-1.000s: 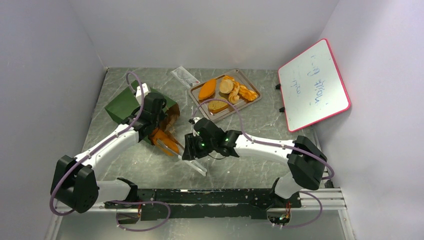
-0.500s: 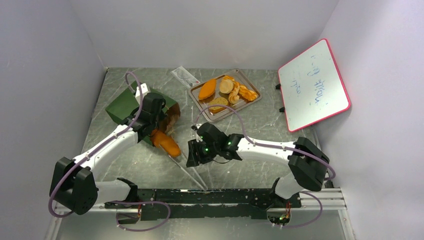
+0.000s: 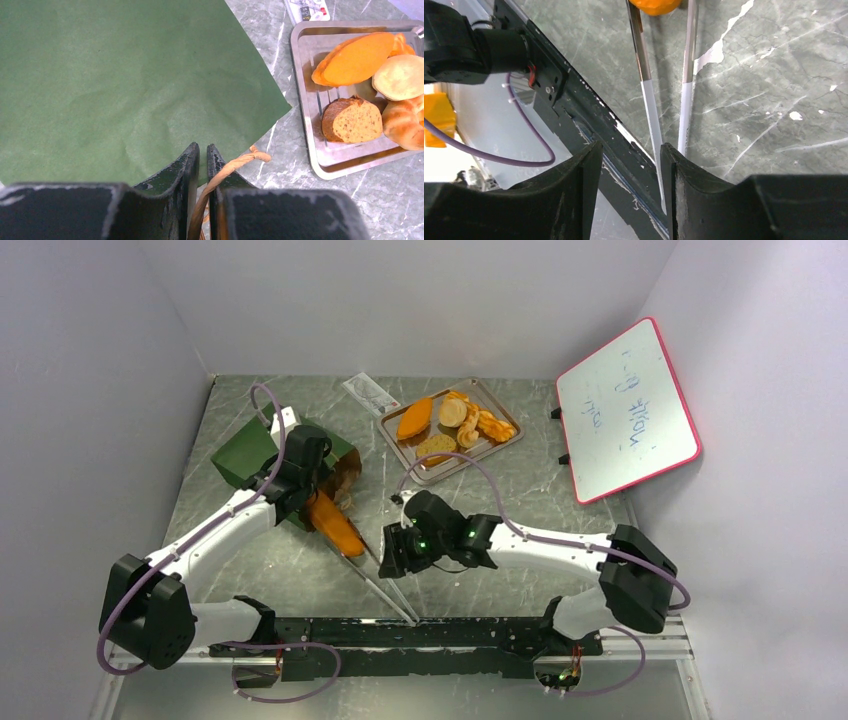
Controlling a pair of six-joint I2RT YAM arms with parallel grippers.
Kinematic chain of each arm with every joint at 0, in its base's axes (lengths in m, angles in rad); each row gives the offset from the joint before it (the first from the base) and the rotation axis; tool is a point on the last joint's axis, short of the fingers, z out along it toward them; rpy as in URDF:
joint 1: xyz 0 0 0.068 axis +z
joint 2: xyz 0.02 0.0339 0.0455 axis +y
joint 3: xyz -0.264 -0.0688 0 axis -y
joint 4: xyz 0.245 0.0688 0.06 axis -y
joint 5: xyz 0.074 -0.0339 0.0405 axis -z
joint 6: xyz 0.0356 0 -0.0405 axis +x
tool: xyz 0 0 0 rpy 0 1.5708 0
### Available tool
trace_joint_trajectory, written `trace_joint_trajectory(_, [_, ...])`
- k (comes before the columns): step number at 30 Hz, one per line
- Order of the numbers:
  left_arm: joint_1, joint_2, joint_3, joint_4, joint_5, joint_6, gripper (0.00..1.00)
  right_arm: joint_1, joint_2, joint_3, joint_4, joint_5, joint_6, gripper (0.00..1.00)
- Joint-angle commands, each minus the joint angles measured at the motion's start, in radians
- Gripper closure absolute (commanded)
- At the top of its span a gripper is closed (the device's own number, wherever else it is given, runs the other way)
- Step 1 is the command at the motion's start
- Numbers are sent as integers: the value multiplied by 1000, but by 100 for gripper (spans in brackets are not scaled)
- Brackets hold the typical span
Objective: Take the fake bread out of the paper bag
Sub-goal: Pick up the clamp at the center of the board.
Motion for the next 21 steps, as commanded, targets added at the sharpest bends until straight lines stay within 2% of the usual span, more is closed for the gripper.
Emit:
trace_joint_trajectory(1, [-9, -9, -3, -1, 15, -2, 93, 51, 37, 23, -11, 69, -55, 54])
trace_joint_trajectory(9, [-9, -8, -12, 4, 27, -2, 93, 153, 148, 49, -15, 286, -129, 46])
trace_joint_trajectory(17, [-9, -14, -27, 3, 28, -3, 93, 181, 205, 67, -16, 417, -163, 40])
trace_joint_trajectory(18, [-9, -14, -29, 4, 27, -5, 93, 190, 212, 73, -23, 438, -167, 31])
trace_joint_trajectory(19, [-9, -14, -33, 5, 28, -5, 93, 196, 215, 77, -28, 452, -175, 27])
trace_joint_trajectory(21, [-8, -14, -37, 9, 29, -8, 93, 200, 224, 81, -30, 468, -184, 26])
